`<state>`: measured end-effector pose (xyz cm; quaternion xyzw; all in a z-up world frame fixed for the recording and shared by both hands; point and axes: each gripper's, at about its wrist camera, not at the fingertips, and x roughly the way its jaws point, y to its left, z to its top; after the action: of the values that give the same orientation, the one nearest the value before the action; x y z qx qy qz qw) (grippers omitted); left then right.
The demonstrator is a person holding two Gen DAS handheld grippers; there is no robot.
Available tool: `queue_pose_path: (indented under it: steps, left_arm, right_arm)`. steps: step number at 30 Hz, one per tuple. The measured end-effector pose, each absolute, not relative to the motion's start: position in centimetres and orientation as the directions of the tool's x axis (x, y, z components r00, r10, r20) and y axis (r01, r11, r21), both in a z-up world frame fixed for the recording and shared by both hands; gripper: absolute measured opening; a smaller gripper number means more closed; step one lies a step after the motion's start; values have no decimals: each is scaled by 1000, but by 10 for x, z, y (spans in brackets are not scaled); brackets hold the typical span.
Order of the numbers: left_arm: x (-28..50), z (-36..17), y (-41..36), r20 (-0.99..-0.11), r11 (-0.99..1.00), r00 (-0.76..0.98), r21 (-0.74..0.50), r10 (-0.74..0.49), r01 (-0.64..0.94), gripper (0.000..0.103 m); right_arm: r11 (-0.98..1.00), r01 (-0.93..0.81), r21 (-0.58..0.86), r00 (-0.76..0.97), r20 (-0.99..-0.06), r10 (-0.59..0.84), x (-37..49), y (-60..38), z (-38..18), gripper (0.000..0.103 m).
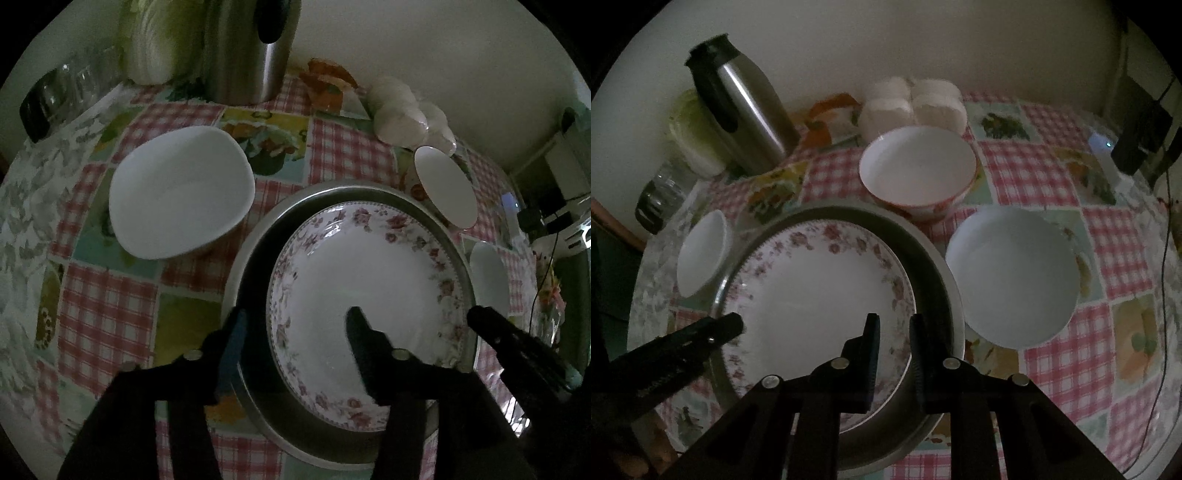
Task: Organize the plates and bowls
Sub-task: 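Open both tools and lift them off the floral plate rim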
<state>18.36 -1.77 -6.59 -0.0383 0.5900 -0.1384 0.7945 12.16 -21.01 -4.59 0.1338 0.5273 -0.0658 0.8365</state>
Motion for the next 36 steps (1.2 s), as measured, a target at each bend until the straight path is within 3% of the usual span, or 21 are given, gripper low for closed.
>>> queue_pose_path:
  steps: [4,7,15,22,25,34,36]
  left_arm:
    - [183,-62,-19,-927,963,284,-201,-246,180,62]
    - [183,-59,-16,-922,967,305,-195,-238,167,63]
    - [182,-53,-1,-915,978,348,-178,-205,106,75]
    - [182,-54,6,-914,983,362,-171,-184,67,79]
    - [182,-55,10,-913,984,368,-174,-177,41,86]
    - [179,-50,21,-900,987,415,-159,-136,-22,90]
    - [180,-49,22,-899,987,419,-156,-128,-34,96]
  right_arm:
    - [960,239,145,452,-892,22,119,-205,-40,40]
    - [962,235,140,462,-887,16,117,-204,-38,57]
    - [964,231,130,477,-879,4,114,-207,-37,76]
    - [966,225,129,490,-871,2,113,-205,-36,85]
    - [963,239,126,494,-870,-8,112,-208,-36,87]
    - [959,255,126,513,-858,-24,111,-214,-32,99]
    - [959,254,125,517,-855,-26,110,-215,-31,99]
